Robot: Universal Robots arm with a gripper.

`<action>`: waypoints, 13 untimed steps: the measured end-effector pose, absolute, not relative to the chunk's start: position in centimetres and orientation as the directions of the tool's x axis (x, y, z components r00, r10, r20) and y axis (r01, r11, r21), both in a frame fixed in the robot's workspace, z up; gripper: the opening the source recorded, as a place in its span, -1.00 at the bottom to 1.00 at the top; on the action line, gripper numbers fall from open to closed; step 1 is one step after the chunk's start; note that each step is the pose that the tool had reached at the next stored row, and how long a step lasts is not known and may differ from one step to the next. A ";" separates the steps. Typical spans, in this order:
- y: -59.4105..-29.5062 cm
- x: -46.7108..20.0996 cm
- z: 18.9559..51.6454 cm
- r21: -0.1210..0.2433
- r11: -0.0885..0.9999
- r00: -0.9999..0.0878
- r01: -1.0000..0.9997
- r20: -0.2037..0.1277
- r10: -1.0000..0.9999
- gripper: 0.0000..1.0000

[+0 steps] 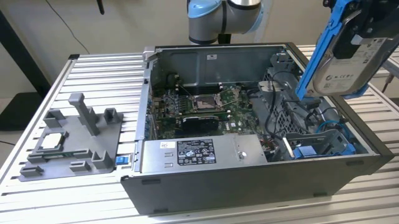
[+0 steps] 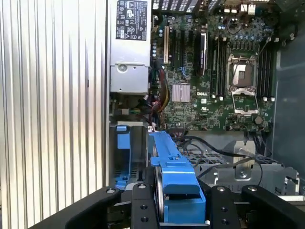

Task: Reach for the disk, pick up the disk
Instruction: 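Pick up the disk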

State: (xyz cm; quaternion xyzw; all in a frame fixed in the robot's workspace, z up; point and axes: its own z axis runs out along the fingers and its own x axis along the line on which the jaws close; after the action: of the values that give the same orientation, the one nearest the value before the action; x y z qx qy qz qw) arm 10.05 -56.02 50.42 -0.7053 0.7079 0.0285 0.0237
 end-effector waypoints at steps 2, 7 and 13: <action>-56.9 10.0 50.3 0.007 0.003 -0.004 -1.000 -0.074 -0.997 -1.00; -58.5 9.9 49.6 0.007 0.003 -0.004 -1.000 -0.074 -0.997 -1.00; -58.7 9.7 48.5 0.007 0.003 -0.004 -1.000 -0.074 -0.997 -1.00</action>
State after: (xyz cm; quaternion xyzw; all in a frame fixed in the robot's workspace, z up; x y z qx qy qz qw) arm 9.75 -58.66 48.47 -0.7053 0.7079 0.0287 0.0239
